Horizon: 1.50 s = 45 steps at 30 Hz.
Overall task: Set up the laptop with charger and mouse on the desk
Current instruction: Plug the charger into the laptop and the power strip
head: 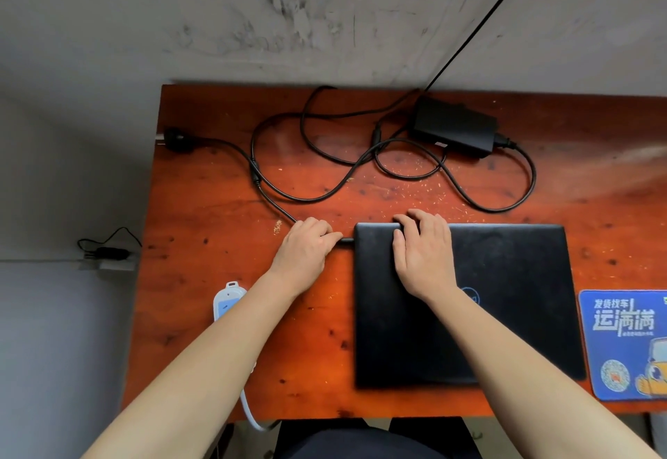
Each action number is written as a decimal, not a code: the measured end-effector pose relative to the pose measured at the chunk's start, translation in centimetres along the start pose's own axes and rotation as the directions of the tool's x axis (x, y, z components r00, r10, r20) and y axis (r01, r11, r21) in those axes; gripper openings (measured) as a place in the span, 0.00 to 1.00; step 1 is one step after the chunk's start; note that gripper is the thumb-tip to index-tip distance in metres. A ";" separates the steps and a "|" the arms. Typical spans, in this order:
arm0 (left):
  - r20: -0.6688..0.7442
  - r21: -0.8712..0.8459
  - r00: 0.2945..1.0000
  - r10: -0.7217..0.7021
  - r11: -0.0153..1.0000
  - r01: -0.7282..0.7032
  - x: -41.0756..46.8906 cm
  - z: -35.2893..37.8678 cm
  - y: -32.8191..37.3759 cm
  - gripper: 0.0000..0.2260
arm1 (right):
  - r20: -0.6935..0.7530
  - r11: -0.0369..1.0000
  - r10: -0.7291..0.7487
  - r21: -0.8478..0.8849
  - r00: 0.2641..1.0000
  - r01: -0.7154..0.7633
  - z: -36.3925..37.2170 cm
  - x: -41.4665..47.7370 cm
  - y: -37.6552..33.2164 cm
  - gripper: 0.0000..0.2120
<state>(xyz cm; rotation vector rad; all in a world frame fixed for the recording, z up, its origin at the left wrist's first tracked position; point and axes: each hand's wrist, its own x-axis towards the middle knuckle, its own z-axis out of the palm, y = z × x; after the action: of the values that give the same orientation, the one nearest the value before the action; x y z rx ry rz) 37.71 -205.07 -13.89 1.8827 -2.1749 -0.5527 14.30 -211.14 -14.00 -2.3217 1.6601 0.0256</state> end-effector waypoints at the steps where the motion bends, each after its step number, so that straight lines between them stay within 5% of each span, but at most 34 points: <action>1: 0.023 -0.019 1.000 -0.009 1.000 0.010 0.2 -0.3 0.0 0.16 | -0.006 1.000 0.001 0.006 1.000 0.000 0.0 0.1 0.0 0.23; 7: 0.011 -0.105 0.981 -0.192 0.976 0.192 -0.2 -2.5 -0.6 0.17 | -0.016 0.998 0.042 0.057 0.999 -0.041 0.2 0.6 -0.1 0.21; 14: -0.154 0.151 0.934 -0.321 0.927 0.343 -0.5 -7.0 -8.8 0.25 | -0.001 0.990 0.082 0.119 0.997 -0.081 0.1 3.3 -3.8 0.23; 21: -0.124 0.335 0.862 -0.492 0.797 0.503 1.8 -10.4 -16.5 0.39 | -0.013 0.995 0.095 0.029 0.995 -0.095 0.8 3.5 -4.3 0.23; 25: -0.082 0.208 0.739 -0.669 0.713 0.669 1.9 -10.9 -18.2 0.38 | -0.026 0.996 0.089 0.021 0.996 -0.088 0.9 3.7 -4.6 0.23; 30: -0.087 0.046 0.703 -0.706 0.702 0.711 -0.8 -10.0 -16.6 0.32 | -0.086 0.989 0.093 0.121 0.992 -0.082 0.6 3.2 -5.6 0.20; 37: 0.018 -0.121 0.744 -0.667 0.738 0.664 -5.3 -8.6 -15.2 0.32 | -0.218 0.920 -0.246 0.255 0.944 0.299 -0.7 7.1 -14.6 0.23; 45: 0.043 -0.285 0.658 -0.752 0.622 0.730 -13.5 -4.6 -9.4 0.25 | 0.176 0.896 -0.442 0.133 0.879 0.424 -0.6 14.7 -26.1 0.38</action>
<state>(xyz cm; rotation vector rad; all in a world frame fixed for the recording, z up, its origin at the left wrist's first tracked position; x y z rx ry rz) 50.23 -193.47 -12.46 2.5221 -1.0722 -0.8399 43.41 -217.15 -10.36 -2.4713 0.9966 0.0884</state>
